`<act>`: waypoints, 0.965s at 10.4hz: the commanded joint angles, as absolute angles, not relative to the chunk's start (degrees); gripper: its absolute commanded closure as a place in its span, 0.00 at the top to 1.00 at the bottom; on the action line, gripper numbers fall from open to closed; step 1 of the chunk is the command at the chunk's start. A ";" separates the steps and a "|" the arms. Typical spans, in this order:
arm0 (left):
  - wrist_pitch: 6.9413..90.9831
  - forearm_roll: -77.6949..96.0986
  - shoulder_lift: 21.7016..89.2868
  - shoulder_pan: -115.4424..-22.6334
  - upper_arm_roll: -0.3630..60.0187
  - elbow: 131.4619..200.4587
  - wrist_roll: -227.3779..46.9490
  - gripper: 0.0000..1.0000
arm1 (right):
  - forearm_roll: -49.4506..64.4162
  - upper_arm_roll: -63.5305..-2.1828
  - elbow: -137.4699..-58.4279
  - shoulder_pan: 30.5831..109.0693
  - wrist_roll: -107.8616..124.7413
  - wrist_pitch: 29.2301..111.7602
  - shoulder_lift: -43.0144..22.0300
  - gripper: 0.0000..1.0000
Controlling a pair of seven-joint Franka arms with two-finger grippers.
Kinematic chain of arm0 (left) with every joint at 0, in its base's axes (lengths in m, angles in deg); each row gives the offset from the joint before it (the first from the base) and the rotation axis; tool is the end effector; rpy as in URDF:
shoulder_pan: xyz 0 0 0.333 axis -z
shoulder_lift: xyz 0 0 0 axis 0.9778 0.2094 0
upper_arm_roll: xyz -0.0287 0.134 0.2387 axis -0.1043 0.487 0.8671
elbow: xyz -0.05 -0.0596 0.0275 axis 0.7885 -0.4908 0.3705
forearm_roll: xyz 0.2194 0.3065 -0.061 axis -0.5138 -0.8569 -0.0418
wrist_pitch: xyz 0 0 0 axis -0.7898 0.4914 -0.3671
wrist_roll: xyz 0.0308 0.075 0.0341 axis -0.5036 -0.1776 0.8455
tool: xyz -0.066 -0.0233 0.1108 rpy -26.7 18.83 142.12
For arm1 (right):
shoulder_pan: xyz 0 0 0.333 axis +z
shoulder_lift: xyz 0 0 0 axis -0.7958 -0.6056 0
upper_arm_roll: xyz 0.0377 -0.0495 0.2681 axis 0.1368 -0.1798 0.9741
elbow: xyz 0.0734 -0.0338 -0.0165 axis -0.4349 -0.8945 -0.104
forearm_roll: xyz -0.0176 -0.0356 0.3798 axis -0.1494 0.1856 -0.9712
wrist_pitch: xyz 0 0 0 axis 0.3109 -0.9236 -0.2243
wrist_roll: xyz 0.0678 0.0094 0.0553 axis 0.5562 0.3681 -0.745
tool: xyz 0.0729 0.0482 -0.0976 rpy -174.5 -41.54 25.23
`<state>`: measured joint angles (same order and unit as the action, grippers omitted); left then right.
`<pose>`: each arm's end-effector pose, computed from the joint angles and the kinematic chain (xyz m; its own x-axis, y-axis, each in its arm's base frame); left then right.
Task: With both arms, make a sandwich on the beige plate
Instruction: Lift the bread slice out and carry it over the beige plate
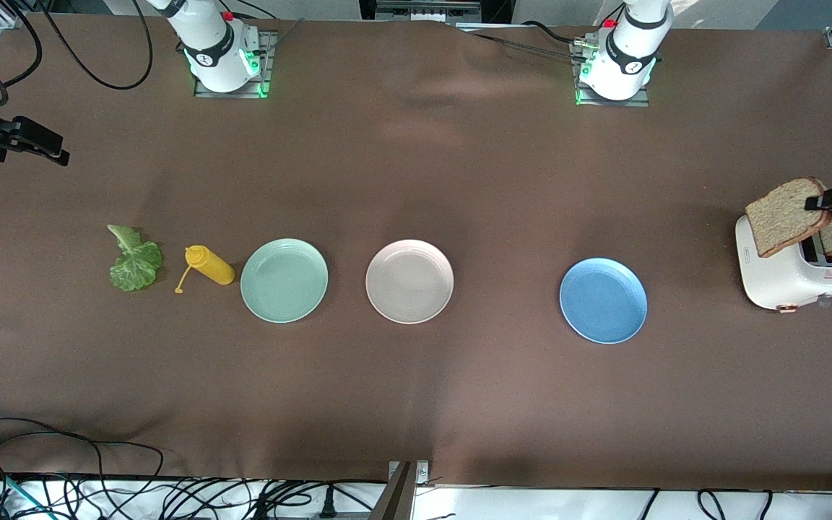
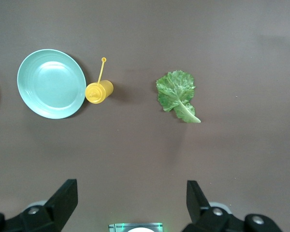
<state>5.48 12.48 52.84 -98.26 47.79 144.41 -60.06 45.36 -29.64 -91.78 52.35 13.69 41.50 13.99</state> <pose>0.5587 0.1704 0.4110 0.9330 -0.1367 -0.3328 -0.0017 -0.9267 0.3759 0.5280 -0.0265 0.5428 0.9945 -0.0502 -0.0923 -0.0489 -0.9987 0.0163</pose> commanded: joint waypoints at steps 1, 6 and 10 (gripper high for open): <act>4.92 23.18 53.77 -93.40 47.80 143.86 -69.05 0.00 | 44.94 -29.60 -91.92 52.29 13.21 41.62 14.55 1.00; 24.84 42.20 58.60 -80.66 47.54 148.16 -80.51 0.00 | 44.94 -29.69 -91.92 52.29 13.12 41.97 14.47 1.00; 39.24 56.18 64.84 -71.70 47.63 150.27 -83.23 0.00 | 44.94 -29.78 -92.00 52.29 13.12 41.97 14.47 1.00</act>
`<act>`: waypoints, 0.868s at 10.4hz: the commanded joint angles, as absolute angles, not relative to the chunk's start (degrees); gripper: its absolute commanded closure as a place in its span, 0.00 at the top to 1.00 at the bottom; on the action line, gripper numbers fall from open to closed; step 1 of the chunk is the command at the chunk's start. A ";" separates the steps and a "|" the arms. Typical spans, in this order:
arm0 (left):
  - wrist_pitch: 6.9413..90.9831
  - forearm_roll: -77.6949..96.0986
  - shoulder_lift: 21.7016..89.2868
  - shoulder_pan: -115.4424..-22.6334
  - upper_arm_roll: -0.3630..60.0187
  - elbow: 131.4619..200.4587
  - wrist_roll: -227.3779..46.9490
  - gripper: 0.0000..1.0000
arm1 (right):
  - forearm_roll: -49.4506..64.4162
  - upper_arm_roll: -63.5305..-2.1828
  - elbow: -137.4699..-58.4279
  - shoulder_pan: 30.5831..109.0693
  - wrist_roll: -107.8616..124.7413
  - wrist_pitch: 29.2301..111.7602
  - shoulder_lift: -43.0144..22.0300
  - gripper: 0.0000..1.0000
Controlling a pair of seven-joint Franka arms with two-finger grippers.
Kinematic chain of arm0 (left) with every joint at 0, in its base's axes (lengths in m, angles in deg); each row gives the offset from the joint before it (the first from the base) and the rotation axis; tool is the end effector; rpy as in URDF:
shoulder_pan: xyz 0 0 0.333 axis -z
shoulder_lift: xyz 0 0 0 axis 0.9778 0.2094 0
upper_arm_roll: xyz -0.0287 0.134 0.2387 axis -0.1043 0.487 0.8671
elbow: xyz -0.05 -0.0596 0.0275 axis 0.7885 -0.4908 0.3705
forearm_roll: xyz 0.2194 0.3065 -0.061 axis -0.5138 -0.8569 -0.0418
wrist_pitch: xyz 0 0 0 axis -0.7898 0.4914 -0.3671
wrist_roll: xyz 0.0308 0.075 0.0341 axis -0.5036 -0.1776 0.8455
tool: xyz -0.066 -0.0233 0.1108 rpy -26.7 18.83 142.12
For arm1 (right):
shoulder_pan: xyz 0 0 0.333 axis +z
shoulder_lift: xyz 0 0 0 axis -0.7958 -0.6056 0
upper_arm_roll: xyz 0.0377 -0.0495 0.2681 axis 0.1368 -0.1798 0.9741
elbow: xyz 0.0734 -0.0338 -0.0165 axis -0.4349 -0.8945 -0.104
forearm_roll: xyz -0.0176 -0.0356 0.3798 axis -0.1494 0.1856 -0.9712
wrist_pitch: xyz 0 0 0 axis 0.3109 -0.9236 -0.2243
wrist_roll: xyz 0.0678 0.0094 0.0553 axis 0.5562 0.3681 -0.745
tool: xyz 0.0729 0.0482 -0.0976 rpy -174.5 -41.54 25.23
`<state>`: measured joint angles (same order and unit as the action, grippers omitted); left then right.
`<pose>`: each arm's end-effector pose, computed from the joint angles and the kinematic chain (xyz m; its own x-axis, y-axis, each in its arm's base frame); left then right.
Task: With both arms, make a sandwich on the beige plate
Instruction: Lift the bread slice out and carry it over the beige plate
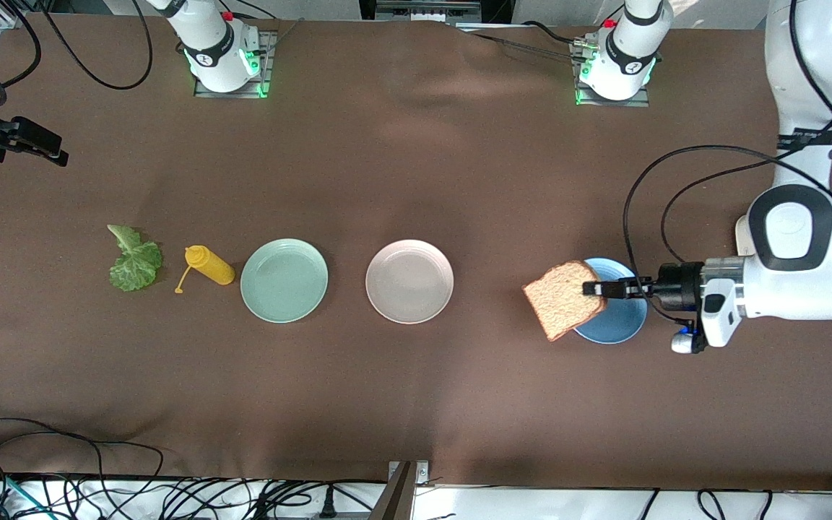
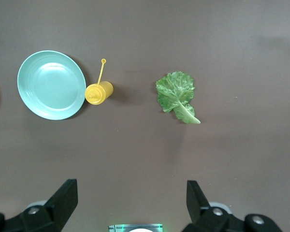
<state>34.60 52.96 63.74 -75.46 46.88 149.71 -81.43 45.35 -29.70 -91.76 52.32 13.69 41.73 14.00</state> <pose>0.6566 -0.1266 0.3091 0.9495 0.0878 -0.3011 0.2884 -0.6219 0.7281 0.5285 -0.0273 0.5433 0.9948 -0.0517 -0.0878 -0.0505 -0.9986 0.0161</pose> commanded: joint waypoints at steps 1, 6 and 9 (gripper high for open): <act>43.73 58.63 65.11 -68.71 47.54 151.40 -83.76 0.00 | 44.94 -29.78 -92.00 52.29 13.12 41.97 14.47 1.00; 56.06 67.53 69.24 -58.33 47.54 151.41 -84.38 0.00 | 44.94 -29.78 -92.00 52.20 13.12 42.41 14.29 1.00; 61.34 71.29 71.26 -53.67 47.54 151.85 -85.70 0.00 | 45.12 -29.78 -91.92 52.20 13.12 42.50 14.38 1.00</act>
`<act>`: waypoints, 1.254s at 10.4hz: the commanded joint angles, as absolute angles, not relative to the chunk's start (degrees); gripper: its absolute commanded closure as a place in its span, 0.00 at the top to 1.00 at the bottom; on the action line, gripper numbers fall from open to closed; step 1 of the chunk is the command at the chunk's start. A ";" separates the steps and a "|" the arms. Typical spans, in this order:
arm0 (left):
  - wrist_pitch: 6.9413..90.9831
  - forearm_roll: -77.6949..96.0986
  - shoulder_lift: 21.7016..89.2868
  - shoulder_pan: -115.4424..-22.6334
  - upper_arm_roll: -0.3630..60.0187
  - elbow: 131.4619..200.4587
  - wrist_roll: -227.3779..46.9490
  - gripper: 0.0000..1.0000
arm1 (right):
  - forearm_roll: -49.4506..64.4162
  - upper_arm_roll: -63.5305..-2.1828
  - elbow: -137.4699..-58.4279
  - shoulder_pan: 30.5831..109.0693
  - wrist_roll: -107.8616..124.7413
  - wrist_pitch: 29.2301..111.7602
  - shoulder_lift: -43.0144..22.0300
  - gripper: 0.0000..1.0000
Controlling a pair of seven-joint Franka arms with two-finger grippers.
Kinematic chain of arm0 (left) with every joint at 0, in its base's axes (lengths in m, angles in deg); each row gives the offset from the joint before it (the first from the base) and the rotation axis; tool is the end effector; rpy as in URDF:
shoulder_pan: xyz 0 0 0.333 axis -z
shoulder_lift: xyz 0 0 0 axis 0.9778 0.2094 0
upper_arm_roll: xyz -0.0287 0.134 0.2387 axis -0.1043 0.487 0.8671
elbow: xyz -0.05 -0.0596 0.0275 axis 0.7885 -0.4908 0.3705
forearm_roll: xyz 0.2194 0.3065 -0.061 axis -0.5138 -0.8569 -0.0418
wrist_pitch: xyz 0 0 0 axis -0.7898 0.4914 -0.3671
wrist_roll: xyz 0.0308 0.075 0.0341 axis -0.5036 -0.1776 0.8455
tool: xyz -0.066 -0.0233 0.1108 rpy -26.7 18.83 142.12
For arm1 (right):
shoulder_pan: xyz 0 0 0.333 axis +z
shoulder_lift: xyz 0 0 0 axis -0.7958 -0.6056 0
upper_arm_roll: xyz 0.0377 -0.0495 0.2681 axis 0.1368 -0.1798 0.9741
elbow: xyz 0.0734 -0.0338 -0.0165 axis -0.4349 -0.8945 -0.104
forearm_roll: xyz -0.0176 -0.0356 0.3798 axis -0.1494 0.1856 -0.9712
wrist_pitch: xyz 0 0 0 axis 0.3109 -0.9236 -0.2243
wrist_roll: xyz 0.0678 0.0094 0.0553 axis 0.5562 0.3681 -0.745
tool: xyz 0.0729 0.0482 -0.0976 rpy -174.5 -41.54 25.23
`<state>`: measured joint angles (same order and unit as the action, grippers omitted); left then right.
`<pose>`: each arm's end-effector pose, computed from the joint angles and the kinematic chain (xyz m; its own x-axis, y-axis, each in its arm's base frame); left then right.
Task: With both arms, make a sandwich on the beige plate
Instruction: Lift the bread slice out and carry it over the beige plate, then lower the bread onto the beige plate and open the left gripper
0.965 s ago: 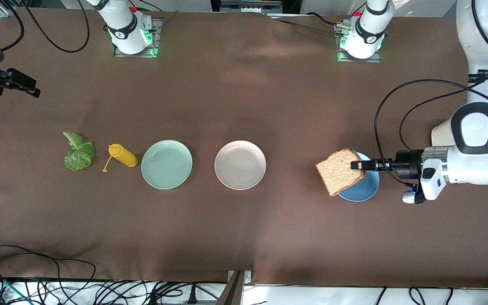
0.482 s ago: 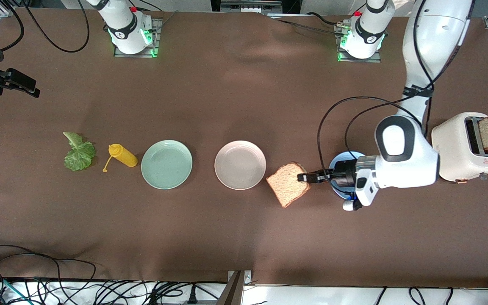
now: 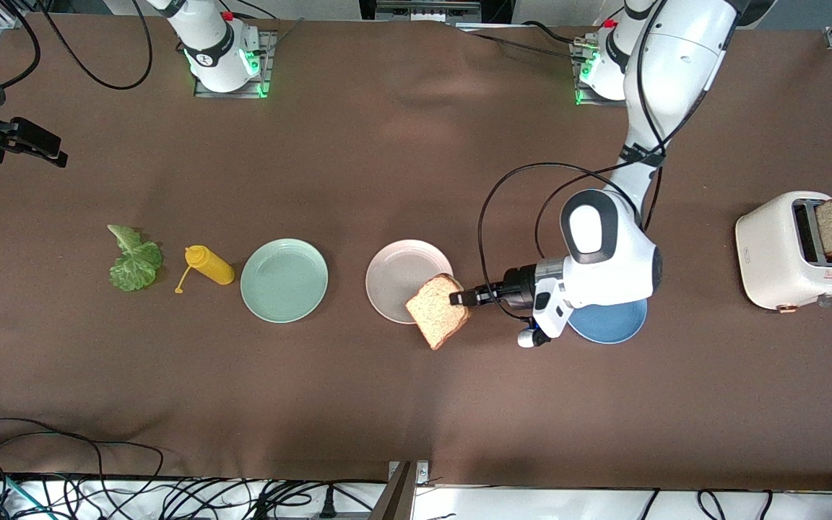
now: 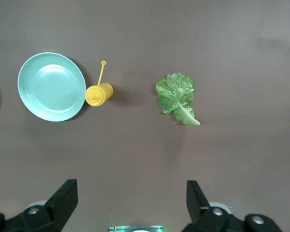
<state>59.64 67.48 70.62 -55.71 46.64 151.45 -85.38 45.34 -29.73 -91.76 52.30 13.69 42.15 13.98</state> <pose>0.6268 -0.3220 0.2343 0.9276 0.2195 -0.3023 0.3736 -0.5508 0.7463 0.5295 -0.0278 0.5437 0.9953 -0.0525 -0.0808 -0.0514 -0.9986 0.0159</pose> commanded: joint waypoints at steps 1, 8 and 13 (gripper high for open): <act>63.09 71.57 71.79 -52.26 47.54 152.11 -85.70 0.00 | 45.21 -29.78 -91.92 52.29 13.12 42.50 14.29 1.00; 64.34 75.09 73.64 -50.05 47.54 153.61 -87.01 0.63 | 45.21 -29.78 -91.83 52.29 13.12 42.59 14.29 1.00; 63.90 74.13 73.38 -52.85 47.98 153.79 -87.81 1.00 | 45.21 -29.78 -91.74 52.20 13.12 42.77 14.38 1.00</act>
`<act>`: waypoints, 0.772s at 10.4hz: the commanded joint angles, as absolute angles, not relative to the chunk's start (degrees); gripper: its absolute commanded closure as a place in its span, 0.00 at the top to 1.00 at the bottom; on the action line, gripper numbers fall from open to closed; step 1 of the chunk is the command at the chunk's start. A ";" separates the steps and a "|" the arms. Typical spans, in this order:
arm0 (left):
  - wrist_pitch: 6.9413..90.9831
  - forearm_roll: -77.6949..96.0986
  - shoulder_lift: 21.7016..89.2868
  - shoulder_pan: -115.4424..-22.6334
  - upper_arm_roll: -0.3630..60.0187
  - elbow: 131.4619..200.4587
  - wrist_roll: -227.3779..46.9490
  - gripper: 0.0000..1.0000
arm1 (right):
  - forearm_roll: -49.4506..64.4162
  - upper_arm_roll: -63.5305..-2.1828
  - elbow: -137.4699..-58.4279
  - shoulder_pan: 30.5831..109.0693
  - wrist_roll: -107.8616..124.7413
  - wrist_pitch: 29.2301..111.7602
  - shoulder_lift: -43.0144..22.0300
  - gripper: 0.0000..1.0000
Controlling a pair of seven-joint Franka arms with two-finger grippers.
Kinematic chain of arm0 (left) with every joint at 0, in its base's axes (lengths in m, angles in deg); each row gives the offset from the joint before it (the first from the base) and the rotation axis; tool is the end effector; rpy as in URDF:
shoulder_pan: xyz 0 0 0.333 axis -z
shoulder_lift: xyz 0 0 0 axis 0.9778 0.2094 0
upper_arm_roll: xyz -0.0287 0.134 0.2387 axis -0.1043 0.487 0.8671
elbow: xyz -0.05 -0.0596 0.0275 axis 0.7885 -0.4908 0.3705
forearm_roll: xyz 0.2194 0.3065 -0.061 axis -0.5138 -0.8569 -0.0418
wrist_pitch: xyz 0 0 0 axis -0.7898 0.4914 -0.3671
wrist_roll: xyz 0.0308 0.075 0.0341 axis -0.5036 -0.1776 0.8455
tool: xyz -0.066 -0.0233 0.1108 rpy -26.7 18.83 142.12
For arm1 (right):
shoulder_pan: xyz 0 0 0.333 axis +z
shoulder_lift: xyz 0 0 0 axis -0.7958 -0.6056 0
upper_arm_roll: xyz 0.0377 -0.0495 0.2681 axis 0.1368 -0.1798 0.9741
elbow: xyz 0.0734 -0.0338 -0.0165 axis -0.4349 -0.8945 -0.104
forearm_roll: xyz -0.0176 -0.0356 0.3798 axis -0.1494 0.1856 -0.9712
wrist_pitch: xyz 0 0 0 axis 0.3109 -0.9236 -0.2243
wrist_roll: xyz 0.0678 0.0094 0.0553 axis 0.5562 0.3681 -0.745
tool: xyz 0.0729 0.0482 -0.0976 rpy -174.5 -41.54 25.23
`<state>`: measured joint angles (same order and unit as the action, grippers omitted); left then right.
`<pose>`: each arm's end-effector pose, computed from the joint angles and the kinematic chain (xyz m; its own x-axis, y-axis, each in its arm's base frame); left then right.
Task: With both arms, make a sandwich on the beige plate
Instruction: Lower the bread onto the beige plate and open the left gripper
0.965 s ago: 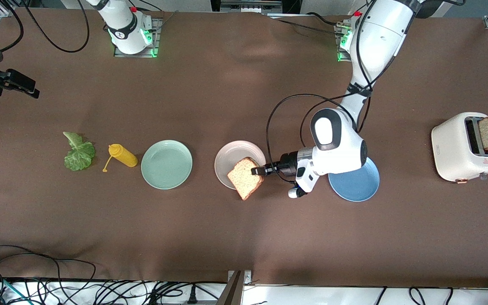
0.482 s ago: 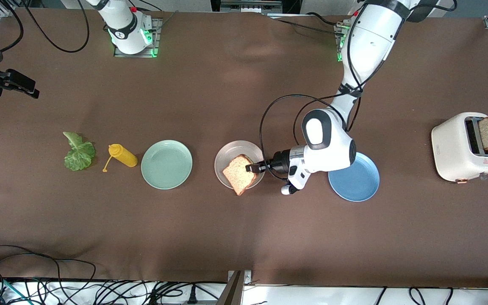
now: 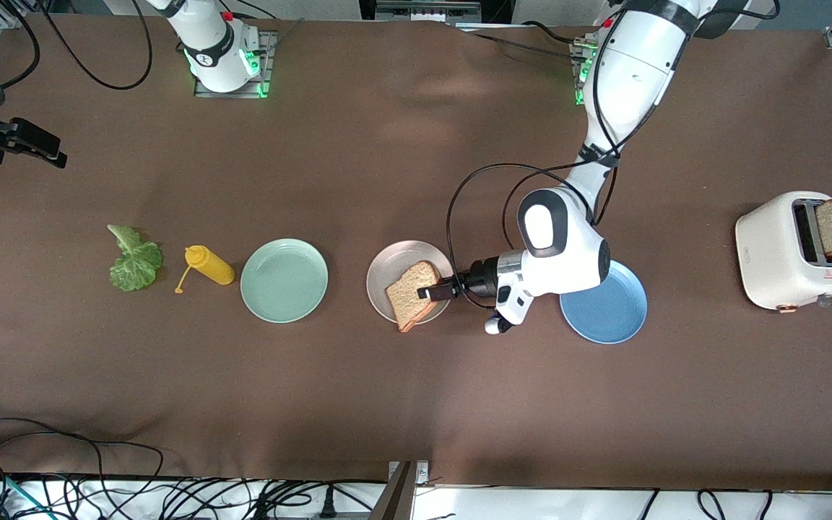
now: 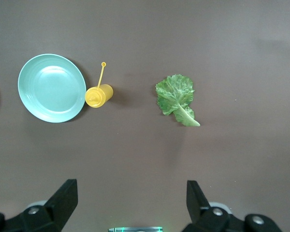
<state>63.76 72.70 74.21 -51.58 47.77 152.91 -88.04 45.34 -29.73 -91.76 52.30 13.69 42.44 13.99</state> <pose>0.6051 -0.3449 0.1822 0.8713 0.2954 -0.3919 0.4908 -0.5249 0.6955 0.5302 -0.0278 0.5442 0.9958 -0.0524 -0.0756 -0.0514 -0.9986 0.0158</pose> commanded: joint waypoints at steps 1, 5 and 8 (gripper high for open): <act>63.64 71.69 73.38 -53.91 48.15 154.14 -87.72 1.00 | 45.21 -29.78 -91.83 52.29 13.12 42.77 14.29 1.00; 61.26 59.39 72.86 -59.97 48.24 156.24 -87.98 1.00 | 45.12 -29.69 -91.74 52.29 13.12 42.94 14.38 1.00; 53.65 44.38 68.12 -66.64 48.24 157.30 -88.07 1.00 | 45.12 -29.78 -91.83 52.20 13.12 43.03 14.29 1.00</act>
<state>58.05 50.33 72.94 -63.59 48.63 154.72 -87.94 45.34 -29.73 -91.76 52.31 13.69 42.62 13.99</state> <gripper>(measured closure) 0.000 0.000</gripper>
